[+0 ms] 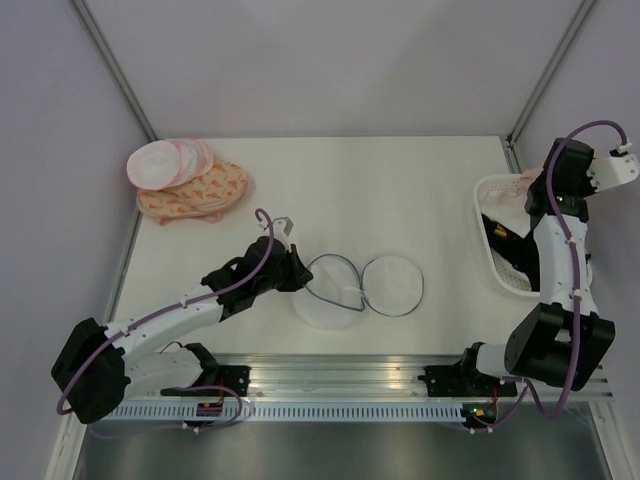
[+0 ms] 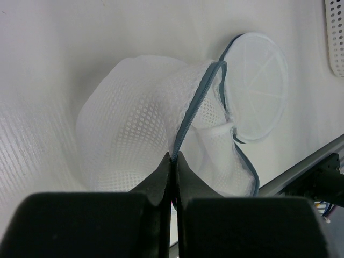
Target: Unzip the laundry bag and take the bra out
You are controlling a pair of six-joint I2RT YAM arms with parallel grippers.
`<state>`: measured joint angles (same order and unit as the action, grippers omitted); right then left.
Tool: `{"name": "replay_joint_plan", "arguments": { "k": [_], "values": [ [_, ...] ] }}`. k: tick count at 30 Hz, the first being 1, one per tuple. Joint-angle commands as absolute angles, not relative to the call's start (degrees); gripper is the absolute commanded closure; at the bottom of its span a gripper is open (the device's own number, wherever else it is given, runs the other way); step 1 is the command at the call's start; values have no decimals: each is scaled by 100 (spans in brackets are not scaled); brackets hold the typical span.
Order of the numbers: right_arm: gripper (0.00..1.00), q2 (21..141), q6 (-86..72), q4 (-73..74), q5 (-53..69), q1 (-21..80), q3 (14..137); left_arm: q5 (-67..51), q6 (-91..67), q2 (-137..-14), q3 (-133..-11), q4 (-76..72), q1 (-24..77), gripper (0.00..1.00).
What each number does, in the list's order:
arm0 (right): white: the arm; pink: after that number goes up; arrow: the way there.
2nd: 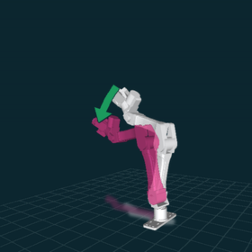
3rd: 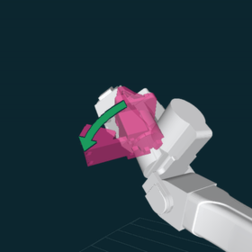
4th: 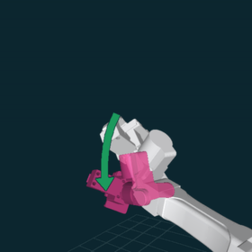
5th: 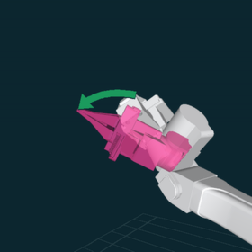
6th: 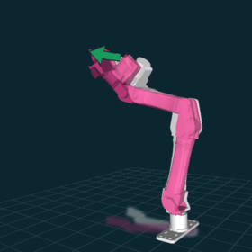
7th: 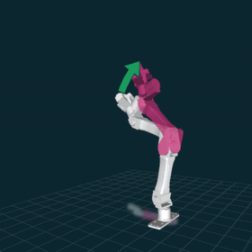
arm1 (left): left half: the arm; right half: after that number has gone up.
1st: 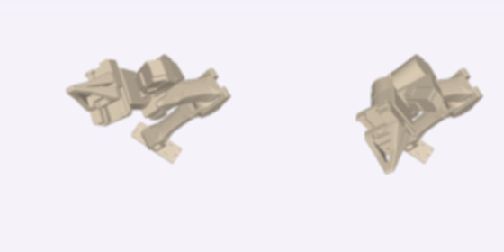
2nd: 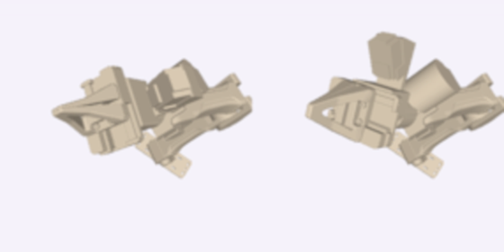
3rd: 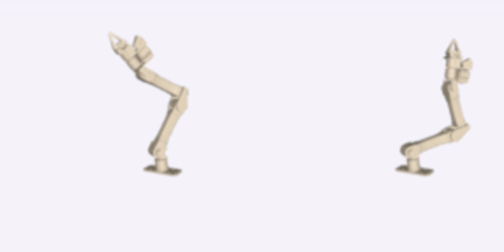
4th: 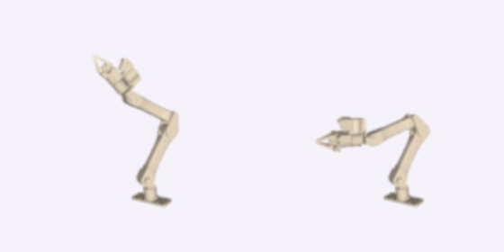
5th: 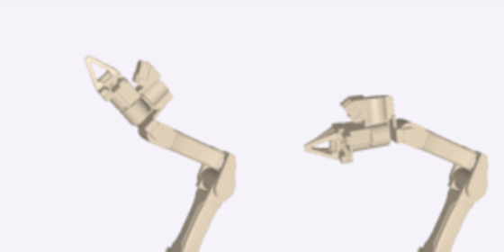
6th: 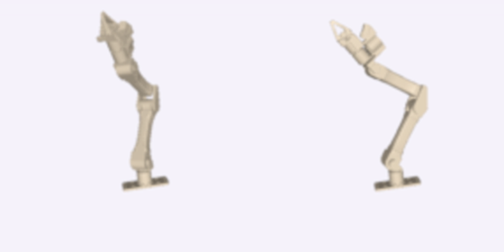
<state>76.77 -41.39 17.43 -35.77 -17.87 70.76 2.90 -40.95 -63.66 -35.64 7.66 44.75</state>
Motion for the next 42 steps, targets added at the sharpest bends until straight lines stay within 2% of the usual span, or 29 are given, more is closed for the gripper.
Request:
{"name": "replay_joint_plan", "arguments": {
  "k": [1, 6, 11, 17, 19, 20, 23, 24, 29, 32, 33, 36, 42],
  "values": [
    [100, 7822, -4684, 1661, -3402, -1793, 6612, 246, -4210, -6240, -3762, 826, 4491, 98],
    [100, 8147, -5000, 1645, -2805, -1802, 5952, 159, -4315, -6231, -3630, 782, 4500, 98],
    [100, 7850, -5229, 1380, -3049, -1802, 4889, 132, -4368, -6065, -3402, 616, 4491, 98],
    [99, 7480, -5117, 1372, -3227, -1802, 4650, 149, -4368, -6012, -3287, 492, 4500, 98],
    [75, 7261, -4756, 1082, -2876, -1793, 4710, 211, -4394, -5977, -3261, 466, 4491, 98],
    [57, 7129, -4416, 1046, -2422, -1802, 4859, 246, -4447, -5942, -3209, 396, 4491, 98],
    [35, 7023, -4036, 1264, -1785, -1775, 5325, 325, -4509, -5828, -3050, 256, 4491, 98],
    [33, 6996, -3965, 1509, -1706, -1749, 5465, 360, -4535, -5801, -2998, 203, 4491, 98],
    [28, 6707, -2983, 2037, -934, -1004, 6038, 693, -4676, -5617, -2822, 132, 4491, 98],
    [29, 6531, -2778, 2494, -993, -46, 6039, 966, -4886, -5467, -2681, 132, 4491, 98],
    [29, 6391, -2821, 2531, -976, 513, 5934, 1002, -4922, -5423, -2628, 106, 4491, 98],
    [32, 6057, -3092, 2575, -1089, 1236, 5067, 1107, -5062, -5204, -2365, 35, 4491, 98],
    [36, 5792, -3506, 2452, -1345, 2213, 4062, 1178, -5229, -4913, -2083, 35, 4491, 98]
  ]
}}
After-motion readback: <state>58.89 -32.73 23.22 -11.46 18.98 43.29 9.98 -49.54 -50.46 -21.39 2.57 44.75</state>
